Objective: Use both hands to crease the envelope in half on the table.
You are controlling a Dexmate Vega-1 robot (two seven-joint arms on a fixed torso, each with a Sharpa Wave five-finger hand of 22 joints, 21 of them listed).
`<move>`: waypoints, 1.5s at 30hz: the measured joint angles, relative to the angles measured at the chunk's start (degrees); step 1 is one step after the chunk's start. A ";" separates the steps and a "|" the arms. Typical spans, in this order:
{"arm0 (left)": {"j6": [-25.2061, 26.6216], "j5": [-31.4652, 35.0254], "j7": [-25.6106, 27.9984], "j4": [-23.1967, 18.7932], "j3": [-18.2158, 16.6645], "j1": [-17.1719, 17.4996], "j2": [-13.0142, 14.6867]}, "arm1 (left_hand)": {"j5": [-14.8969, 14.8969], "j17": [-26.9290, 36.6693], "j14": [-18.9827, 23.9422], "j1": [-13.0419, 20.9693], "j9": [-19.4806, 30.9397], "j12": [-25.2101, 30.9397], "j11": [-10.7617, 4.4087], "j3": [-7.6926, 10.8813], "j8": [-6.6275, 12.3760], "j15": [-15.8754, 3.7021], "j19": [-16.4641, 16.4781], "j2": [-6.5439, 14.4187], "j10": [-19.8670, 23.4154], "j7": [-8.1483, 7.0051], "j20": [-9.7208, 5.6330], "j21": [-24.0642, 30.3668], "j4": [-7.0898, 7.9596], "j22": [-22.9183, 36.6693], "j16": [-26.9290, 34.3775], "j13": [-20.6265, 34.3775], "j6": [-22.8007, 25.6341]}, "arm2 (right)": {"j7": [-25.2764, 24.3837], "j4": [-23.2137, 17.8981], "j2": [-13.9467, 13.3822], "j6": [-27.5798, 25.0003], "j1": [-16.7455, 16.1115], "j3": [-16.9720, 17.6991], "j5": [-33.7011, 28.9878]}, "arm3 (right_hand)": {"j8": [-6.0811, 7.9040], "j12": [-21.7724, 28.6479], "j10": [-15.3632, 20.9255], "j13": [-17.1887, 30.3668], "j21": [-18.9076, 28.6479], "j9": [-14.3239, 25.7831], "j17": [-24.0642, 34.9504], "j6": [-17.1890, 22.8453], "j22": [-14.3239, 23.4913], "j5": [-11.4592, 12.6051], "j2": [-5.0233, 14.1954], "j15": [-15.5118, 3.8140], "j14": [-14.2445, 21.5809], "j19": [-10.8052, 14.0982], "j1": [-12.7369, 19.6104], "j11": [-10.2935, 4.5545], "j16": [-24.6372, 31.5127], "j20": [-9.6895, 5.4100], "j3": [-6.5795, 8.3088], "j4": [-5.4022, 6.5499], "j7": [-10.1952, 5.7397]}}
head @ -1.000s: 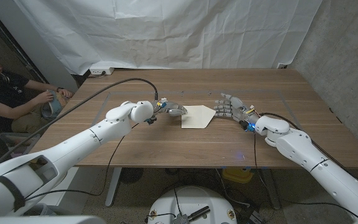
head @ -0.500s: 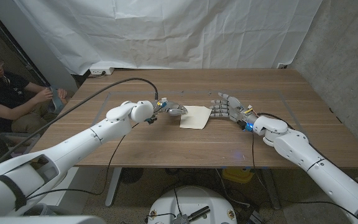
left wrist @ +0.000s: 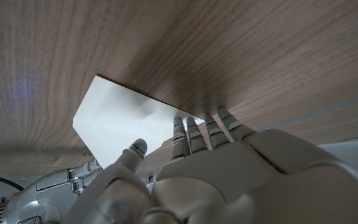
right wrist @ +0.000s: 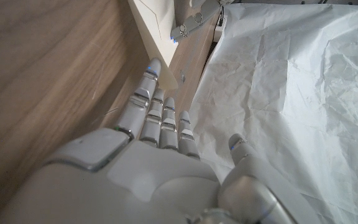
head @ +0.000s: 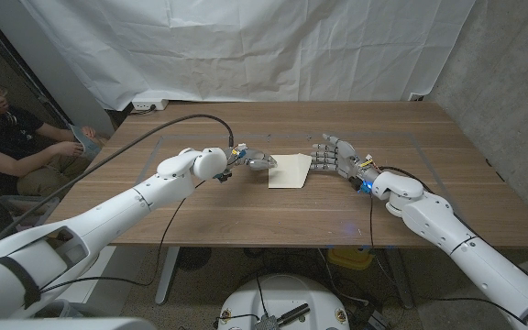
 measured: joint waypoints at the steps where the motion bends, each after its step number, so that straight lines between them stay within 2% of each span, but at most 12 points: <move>1: -0.02 -0.01 0.00 0.02 0.01 -0.02 -0.01 | 0.00 0.00 0.00 0.00 0.00 0.00 0.00 0.00 0.00 0.00 0.00 0.00 0.00 0.00 0.00 0.00 0.00 0.00 0.00 0.00 0.00 | -0.41 -0.75 -0.38 -0.56 -0.07 0.02 -0.18 | 0.06 0.05 0.15 0.00 0.00 0.00 0.00 0.03 0.00 0.00 -0.02 0.27 0.27 0.36 -0.02 0.15 0.20 0.06 -0.02 -0.02 -0.03; 3: -0.04 -0.01 0.00 0.05 0.01 -0.04 -0.01 | 0.00 0.00 0.00 0.00 0.00 0.00 0.00 -0.17 0.00 0.00 0.00 0.00 0.00 0.00 0.00 0.01 -0.17 -0.03 0.00 0.00 0.00 | -0.87 -1.64 -0.83 -2.04 -0.12 0.05 -0.57 | 0.29 0.26 0.37 0.00 0.00 0.00 0.00 0.55 0.00 0.00 -0.23 0.60 0.85 1.33 -0.23 0.29 0.20 0.41 -0.32 -0.32 -0.23; 8: -0.12 -0.03 -0.01 0.16 0.03 -0.14 -0.05 | 0.00 0.00 0.00 0.00 -0.01 0.00 0.00 -0.24 -0.01 0.00 0.00 0.00 0.00 -0.09 0.00 0.01 -0.25 -0.04 0.00 -0.01 -0.09 | -3.80 -5.38 -2.77 -6.37 -0.03 0.05 -1.18 | 0.80 1.67 4.74 0.00 0.34 0.00 0.00 3.90 0.00 0.00 -1.51 0.67 5.52 5.80 -1.51 0.27 1.07 0.53 -1.39 0.22 0.10; 14: -0.27 -0.03 0.00 0.33 0.10 -0.29 -0.15 | 0.00 0.00 0.00 0.00 -0.01 -0.01 0.00 -0.24 -0.01 0.00 0.00 0.00 0.00 -0.09 0.00 0.05 -0.24 -0.04 0.00 -0.05 -0.09 | -5.33 -7.65 -4.08 -12.08 0.83 -0.32 -1.48 | 0.94 2.45 8.86 -0.01 0.34 -0.01 -0.01 7.45 0.00 0.12 -1.51 0.49 9.98 9.77 -2.56 0.18 1.08 0.04 -2.07 0.49 0.41; 18: -0.28 -0.03 0.01 0.37 0.13 -0.33 -0.18 | 0.00 0.00 0.00 0.00 -0.01 -0.01 0.00 -0.49 -0.01 0.00 0.00 0.00 0.00 -0.16 0.00 0.05 0.01 -0.04 0.00 -0.06 -0.43 | -5.25 -8.15 -4.64 -13.47 1.35 -0.52 -1.49 | 0.94 2.45 9.01 -0.01 0.20 -0.01 -0.01 8.15 0.00 0.27 -1.73 0.40 10.41 10.26 -2.79 0.19 1.05 -0.03 -2.07 0.49 0.50; 22: -0.32 0.01 0.01 0.42 0.16 -0.40 -0.22 | 0.00 0.00 0.00 0.00 -0.01 -0.01 0.00 -0.49 -0.01 0.00 0.00 0.00 0.00 0.01 0.00 0.05 0.00 -0.04 0.00 -0.04 -0.60 | -4.98 -8.41 -4.70 -14.11 1.42 -0.55 -1.43 | 0.03 0.69 6.21 -0.01 -1.92 -0.01 -0.01 7.17 0.00 0.27 -1.73 0.67 6.15 6.65 -2.79 0.22 -0.48 0.88 -2.55 0.01 0.56; 27: -0.42 0.06 0.01 0.56 0.20 -0.48 -0.29 | 0.00 -0.01 -0.65 0.00 -0.05 -0.01 0.00 -0.49 -0.01 -0.03 0.00 0.00 0.00 0.01 0.00 0.06 0.00 -0.04 0.00 0.00 -0.60 | -5.99 -9.01 -4.51 -14.36 0.88 -0.41 -1.48 | 0.00 -0.28 1.91 -0.01 -2.45 -0.06 -0.01 3.91 0.00 0.27 -1.73 0.73 2.25 3.99 -2.79 0.29 -0.49 1.09 -2.86 -0.30 0.24; 31: -0.48 0.07 0.01 0.70 0.24 -0.61 -0.36 | 0.00 -0.01 -0.65 0.00 -0.06 -0.01 -0.12 -0.49 -0.01 -0.03 0.00 0.00 -0.13 0.00 0.00 0.06 0.00 -0.03 0.00 0.00 -0.60 | -9.36 -10.21 -4.27 -15.04 0.23 -0.15 -2.74 | 0.00 -0.44 -1.55 -0.01 -2.45 0.01 -0.16 1.10 0.00 0.27 -1.73 0.92 0.66 4.00 -2.79 0.29 -0.49 1.09 -2.67 -0.49 0.10; 37: -0.60 0.08 0.01 0.89 0.27 -0.69 -0.43 | 0.00 -0.01 -0.64 0.00 -0.04 -0.01 -0.10 -0.48 -0.12 -0.02 0.00 0.00 -0.50 -0.09 0.00 0.06 0.00 -0.01 0.00 0.03 -0.71 | -13.47 -12.18 -4.22 -17.45 -0.34 0.05 -4.35 | 0.00 -0.44 -2.48 -0.01 -2.45 0.01 -0.15 0.30 0.00 0.27 -1.73 0.91 0.05 3.69 -2.79 0.21 -0.49 1.40 -2.85 -0.80 -0.32; 39: -0.65 0.08 0.01 0.92 0.27 -0.70 -0.45 | 0.38 -0.01 -0.63 0.00 -0.03 -0.01 -0.10 -0.48 -0.12 -0.02 0.00 0.00 -0.50 -0.09 0.00 0.06 0.00 0.00 0.00 0.03 -0.71 | -14.13 -12.83 -4.23 -18.24 -0.35 0.07 -4.57 | 0.00 -0.13 -2.35 -0.01 -2.14 0.01 -0.07 0.34 0.00 0.27 -1.78 0.85 0.32 4.24 -2.83 0.27 -0.38 1.41 -2.85 -0.80 -0.29; 43: -0.69 0.07 0.01 1.00 0.28 -0.72 -0.46 | 0.39 -0.01 -0.63 0.00 -0.02 -0.01 -0.10 -0.48 -0.13 -0.02 0.00 0.00 -0.50 -0.09 0.00 0.06 0.00 0.01 0.00 0.03 -0.71 | -15.44 -13.63 -4.36 -20.61 -0.04 0.07 -4.87 | 0.60 1.57 2.00 -0.01 -1.50 0.01 0.01 2.80 0.00 0.27 -2.77 0.75 4.92 8.39 -3.89 0.28 1.00 0.85 -3.75 -0.37 0.03; 45: -0.70 0.08 0.02 1.04 0.29 -0.72 -0.48 | 0.39 -0.01 -0.63 0.00 -0.01 -0.01 -0.10 -0.48 -0.21 -0.02 -0.02 0.00 -0.50 -0.09 -0.02 0.06 0.00 0.01 0.00 0.03 -0.71 | -15.85 -13.90 -4.46 -22.18 0.34 0.06 -4.89 | 0.71 2.23 4.51 0.15 -1.11 0.01 0.00 4.09 0.00 0.27 -2.48 0.70 7.32 10.07 -4.15 0.28 1.08 0.67 -3.98 -0.14 0.11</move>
